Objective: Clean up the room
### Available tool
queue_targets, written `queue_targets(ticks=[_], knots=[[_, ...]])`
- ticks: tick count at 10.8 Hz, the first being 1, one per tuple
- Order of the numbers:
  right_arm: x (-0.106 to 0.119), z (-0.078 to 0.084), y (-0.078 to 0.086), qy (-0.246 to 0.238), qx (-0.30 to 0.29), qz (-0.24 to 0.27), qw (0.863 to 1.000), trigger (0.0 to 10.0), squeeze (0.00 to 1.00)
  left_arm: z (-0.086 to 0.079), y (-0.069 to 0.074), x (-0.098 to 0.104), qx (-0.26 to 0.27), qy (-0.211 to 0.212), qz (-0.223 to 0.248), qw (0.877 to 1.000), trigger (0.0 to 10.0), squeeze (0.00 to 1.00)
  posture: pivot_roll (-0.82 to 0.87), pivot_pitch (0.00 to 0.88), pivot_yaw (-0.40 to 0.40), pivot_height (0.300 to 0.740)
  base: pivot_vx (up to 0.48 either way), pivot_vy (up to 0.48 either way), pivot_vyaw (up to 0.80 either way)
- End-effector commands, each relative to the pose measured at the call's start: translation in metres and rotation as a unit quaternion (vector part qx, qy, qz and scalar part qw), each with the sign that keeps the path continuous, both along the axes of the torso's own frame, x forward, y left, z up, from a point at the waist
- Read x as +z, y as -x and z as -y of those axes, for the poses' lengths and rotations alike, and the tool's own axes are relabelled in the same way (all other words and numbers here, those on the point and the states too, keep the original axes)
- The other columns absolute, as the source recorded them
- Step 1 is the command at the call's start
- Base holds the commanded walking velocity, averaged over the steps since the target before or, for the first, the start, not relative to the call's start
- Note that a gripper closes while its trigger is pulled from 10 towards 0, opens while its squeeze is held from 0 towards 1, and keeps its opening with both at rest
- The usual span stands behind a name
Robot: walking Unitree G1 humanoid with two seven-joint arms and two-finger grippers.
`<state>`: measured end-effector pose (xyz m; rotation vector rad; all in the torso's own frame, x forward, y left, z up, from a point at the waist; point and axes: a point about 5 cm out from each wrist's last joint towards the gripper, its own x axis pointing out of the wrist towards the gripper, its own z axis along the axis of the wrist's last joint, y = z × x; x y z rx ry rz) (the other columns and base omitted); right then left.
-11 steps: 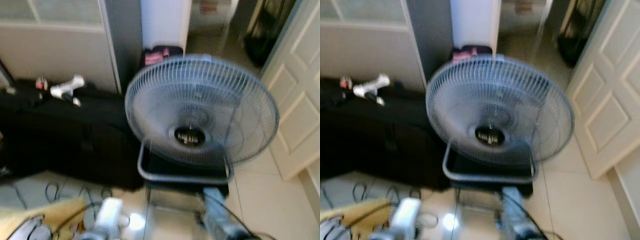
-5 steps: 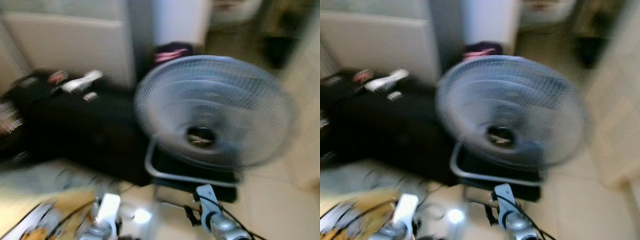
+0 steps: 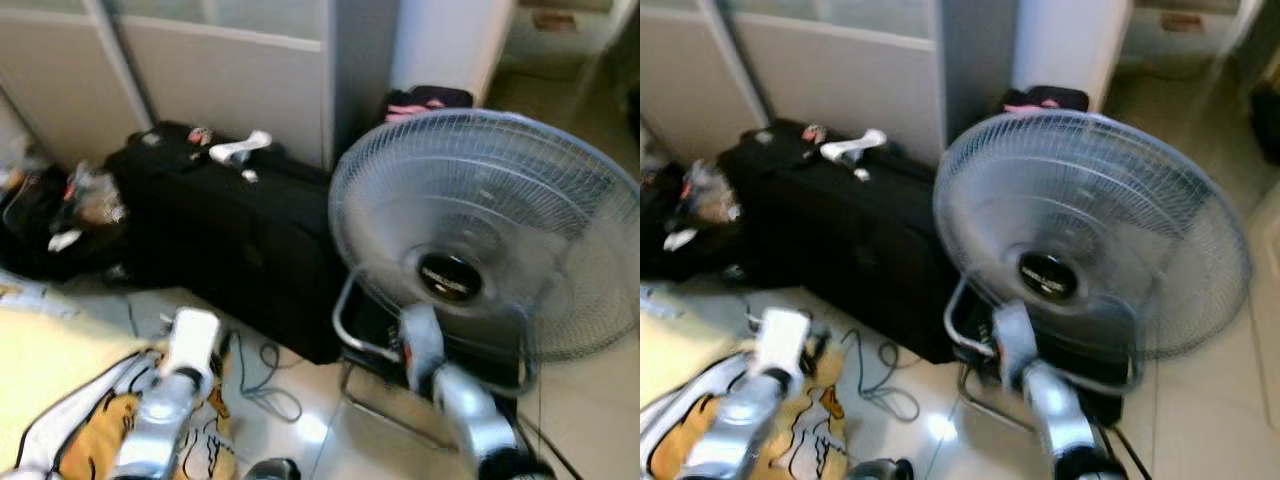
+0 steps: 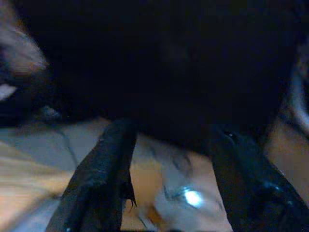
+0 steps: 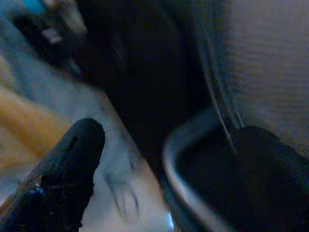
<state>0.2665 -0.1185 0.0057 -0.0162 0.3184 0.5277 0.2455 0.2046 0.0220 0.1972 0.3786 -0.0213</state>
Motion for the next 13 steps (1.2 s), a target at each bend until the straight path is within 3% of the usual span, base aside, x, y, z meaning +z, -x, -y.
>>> queue_targets(ticks=[1,2,4,5,6,7,9,11,12,13], knots=[[0.025,-0.010,-0.008,-0.026,0.020,0.044,0.998,10.0,1.00,-0.009,-0.005,0.028,0.033,0.008,0.046,0.998,10.0,0.00,-0.02,0.000,0.068,0.740,0.000,0.000,0.80],[0.041,-0.012,-0.009,-0.045,0.022,0.067,0.996,10.0,1.00,-0.010,-0.003,0.041,0.041,0.026,0.062,0.997,10.0,0.00,-0.02,0.000,0.068,0.740,0.000,0.000,0.80],[0.074,-0.011,0.002,-0.062,0.036,0.108,0.992,10.0,1.00,-0.007,0.009,0.065,0.045,0.004,0.087,0.995,10.0,0.00,-0.01,0.000,0.040,0.740,0.000,0.000,0.80],[0.082,-0.002,0.010,-0.061,0.019,0.110,0.992,10.0,1.00,0.008,0.014,0.074,0.026,0.049,0.089,0.995,10.0,0.00,0.01,0.000,0.008,0.740,0.000,0.000,0.80],[0.094,0.016,0.018,-0.050,-0.044,0.129,0.989,10.0,1.00,0.020,0.018,0.084,0.000,0.018,0.110,0.994,10.0,0.00,0.01,0.000,0.006,0.740,0.000,0.000,0.80],[0.094,0.026,0.023,-0.034,-0.086,0.119,0.989,10.0,1.00,0.021,0.020,0.087,0.003,0.041,0.119,0.992,10.0,0.00,0.00,0.000,0.010,0.740,0.000,0.000,0.80],[0.094,0.048,0.042,-0.008,-0.195,0.105,0.975,10.0,1.00,0.022,0.026,0.087,0.003,0.000,0.114,0.993,10.0,0.00,-0.02,0.000,0.038,0.740,0.000,0.000,0.80],[0.094,0.046,0.044,0.012,-0.232,0.102,0.967,10.0,1.00,0.021,0.022,0.088,0.002,-0.042,0.120,0.992,10.0,0.00,-0.03,0.000,0.042,0.740,0.000,0.000,0.80],[0.094,0.044,0.041,0.024,-0.242,0.098,0.965,10.0,1.00,0.023,0.021,0.088,0.000,-0.012,0.111,0.994,10.0,0.00,-0.03,0.000,0.042,0.740,0.000,0.000,0.80],[0.094,0.045,0.037,0.033,-0.271,0.101,0.957,10.0,1.00,0.024,0.021,0.089,0.003,-0.011,0.111,0.994,10.0,0.00,-0.03,0.000,0.037,0.740,0.000,0.000,0.00]])
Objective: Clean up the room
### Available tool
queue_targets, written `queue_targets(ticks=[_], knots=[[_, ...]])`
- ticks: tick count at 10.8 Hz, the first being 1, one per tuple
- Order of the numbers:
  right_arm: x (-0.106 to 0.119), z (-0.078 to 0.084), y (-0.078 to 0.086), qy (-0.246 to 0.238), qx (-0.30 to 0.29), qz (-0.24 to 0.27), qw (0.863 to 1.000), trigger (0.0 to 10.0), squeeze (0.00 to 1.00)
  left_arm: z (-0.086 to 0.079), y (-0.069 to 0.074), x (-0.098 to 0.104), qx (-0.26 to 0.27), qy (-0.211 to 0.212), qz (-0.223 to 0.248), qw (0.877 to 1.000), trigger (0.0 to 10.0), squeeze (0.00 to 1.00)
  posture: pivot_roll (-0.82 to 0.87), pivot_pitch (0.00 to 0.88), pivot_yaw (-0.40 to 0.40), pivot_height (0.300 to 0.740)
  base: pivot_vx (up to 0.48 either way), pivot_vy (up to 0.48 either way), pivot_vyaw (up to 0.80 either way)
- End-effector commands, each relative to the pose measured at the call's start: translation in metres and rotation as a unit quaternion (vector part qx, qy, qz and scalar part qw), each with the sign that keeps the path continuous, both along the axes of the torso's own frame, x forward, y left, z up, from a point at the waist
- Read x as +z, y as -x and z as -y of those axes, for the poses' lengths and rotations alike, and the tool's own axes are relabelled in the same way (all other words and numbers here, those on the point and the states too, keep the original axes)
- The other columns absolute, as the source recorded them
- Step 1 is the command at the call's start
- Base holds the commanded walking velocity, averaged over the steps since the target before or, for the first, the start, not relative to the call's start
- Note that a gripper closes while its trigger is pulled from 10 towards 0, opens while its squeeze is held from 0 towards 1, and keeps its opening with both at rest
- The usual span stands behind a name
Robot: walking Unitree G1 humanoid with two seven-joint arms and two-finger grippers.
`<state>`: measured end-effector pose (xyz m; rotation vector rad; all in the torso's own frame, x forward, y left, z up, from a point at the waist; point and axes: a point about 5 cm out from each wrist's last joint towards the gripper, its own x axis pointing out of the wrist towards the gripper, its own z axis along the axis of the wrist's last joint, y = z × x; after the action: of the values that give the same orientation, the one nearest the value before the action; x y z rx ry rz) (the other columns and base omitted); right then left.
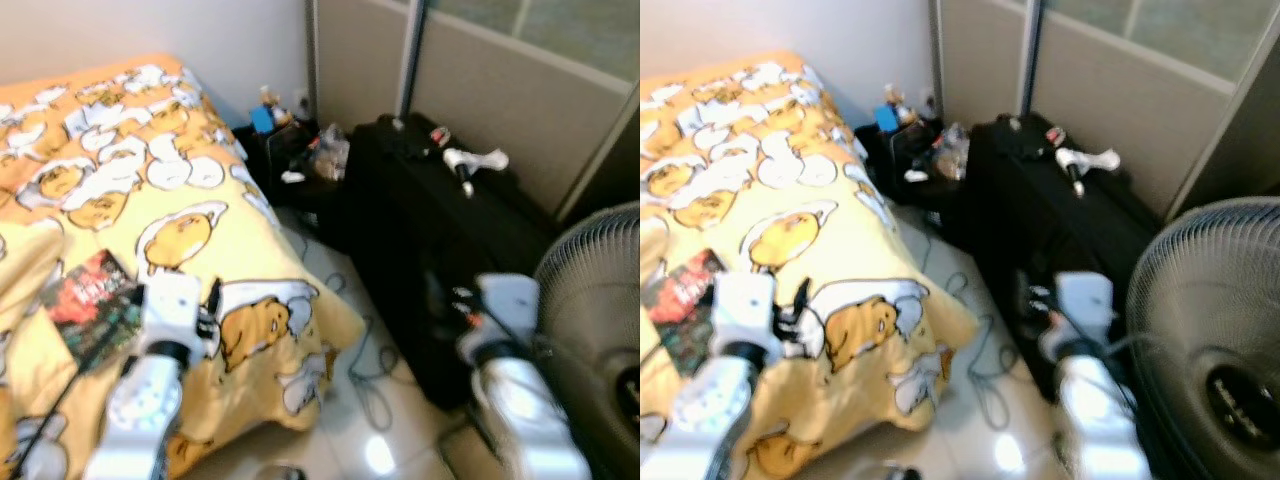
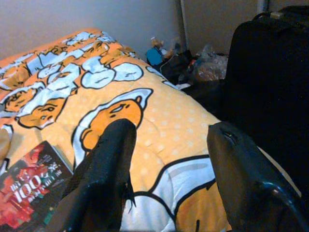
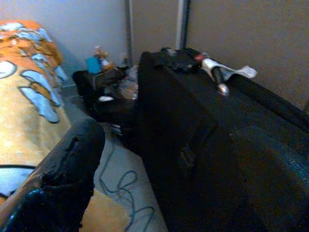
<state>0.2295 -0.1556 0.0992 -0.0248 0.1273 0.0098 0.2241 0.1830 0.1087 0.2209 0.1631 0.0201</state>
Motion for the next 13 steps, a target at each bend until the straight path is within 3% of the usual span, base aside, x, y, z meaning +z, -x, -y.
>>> queue_targets(ticks=[1,3,5,7,8,9,13], knots=[[-0.002,0.006,-0.001,0.018,-0.005,-0.001,1.000,10.0,0.00,0.004,0.001,0.001,-0.004,-0.002,0.001,1.000,10.0,0.00,-0.02,0.000,0.028,0.740,0.000,0.240,0.00],[0.008,0.004,-0.005,-0.031,-0.018,0.021,0.999,10.0,0.00,0.005,-0.002,0.005,0.000,0.003,0.010,1.000,10.0,0.00,-0.01,0.000,0.020,0.740,0.000,0.262,0.00],[0.006,-0.007,-0.006,-0.040,0.045,0.008,0.998,10.0,0.00,0.005,-0.003,0.006,0.007,0.004,0.014,1.000,10.0,0.00,0.00,0.000,0.007,0.740,0.000,0.341,0.00],[0.011,-0.011,-0.007,0.001,0.065,0.031,0.997,10.0,0.00,0.003,-0.003,0.008,0.009,-0.005,0.016,1.000,10.0,0.00,0.02,0.000,-0.005,0.740,0.000,0.384,0.80],[0.011,-0.010,-0.010,0.024,0.056,0.037,0.997,10.0,0.00,0.003,-0.003,0.009,0.010,-0.006,0.017,1.000,10.0,0.00,0.02,0.000,-0.009,0.740,0.000,0.386,0.80],[0.012,-0.004,-0.016,0.043,0.008,0.051,0.998,10.0,0.04,0.002,-0.004,0.011,0.015,-0.007,0.020,1.000,10.0,0.00,0.03,0.000,-0.011,0.740,0.000,0.379,0.80],[0.013,-0.003,-0.018,0.004,-0.015,0.052,0.999,10.0,0.00,0.000,-0.006,0.013,0.015,-0.011,0.020,1.000,10.0,0.00,0.03,0.000,0.003,0.740,0.000,0.386,0.60]])
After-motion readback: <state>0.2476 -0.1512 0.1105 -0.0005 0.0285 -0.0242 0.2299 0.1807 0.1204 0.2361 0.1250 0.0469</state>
